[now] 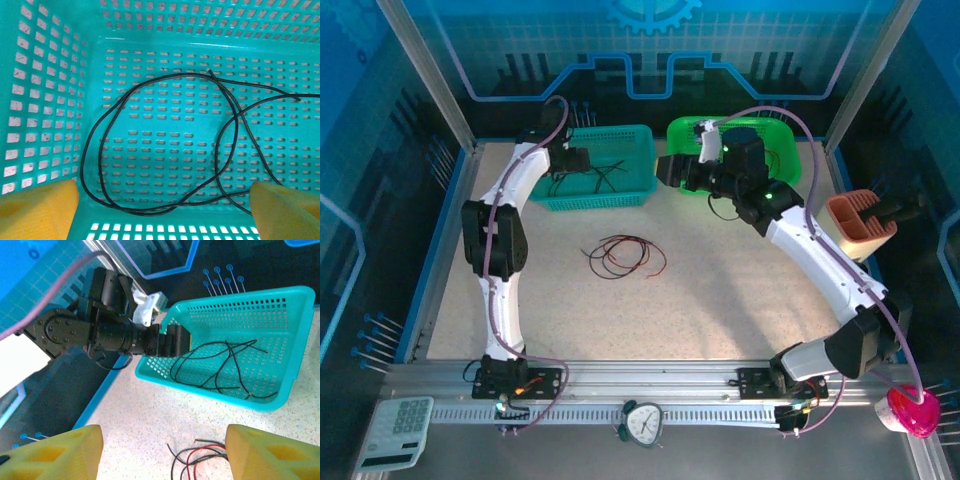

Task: Untangle the cables

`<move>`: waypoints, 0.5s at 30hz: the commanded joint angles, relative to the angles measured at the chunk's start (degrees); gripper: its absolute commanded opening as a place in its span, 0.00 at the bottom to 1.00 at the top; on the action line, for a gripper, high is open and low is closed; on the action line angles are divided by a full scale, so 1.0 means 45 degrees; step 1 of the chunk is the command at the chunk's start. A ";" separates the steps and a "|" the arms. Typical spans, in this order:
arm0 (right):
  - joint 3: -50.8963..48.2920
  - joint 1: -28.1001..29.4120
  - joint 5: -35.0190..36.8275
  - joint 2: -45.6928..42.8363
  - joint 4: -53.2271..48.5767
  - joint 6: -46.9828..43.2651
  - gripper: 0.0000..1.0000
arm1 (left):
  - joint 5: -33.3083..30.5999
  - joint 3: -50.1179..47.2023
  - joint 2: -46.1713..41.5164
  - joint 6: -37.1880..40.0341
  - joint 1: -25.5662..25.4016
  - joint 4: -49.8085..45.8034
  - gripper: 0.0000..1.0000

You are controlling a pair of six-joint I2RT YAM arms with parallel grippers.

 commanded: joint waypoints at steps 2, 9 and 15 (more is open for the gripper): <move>0.0072 0.0363 0.0364 0.0054 -0.0452 -0.0606 0.67 | -0.0295 0.0450 -0.0686 -0.0036 0.0456 -0.0408 0.91; 0.0632 0.0536 0.0690 0.1590 -0.0942 -0.1295 0.66 | 0.0661 0.0615 -0.1398 -0.0710 0.0948 0.0004 0.94; 0.1673 0.0841 0.1034 0.3094 -0.1589 -0.1971 0.65 | 0.1537 0.0597 -0.2458 -0.1289 0.1080 0.0693 0.96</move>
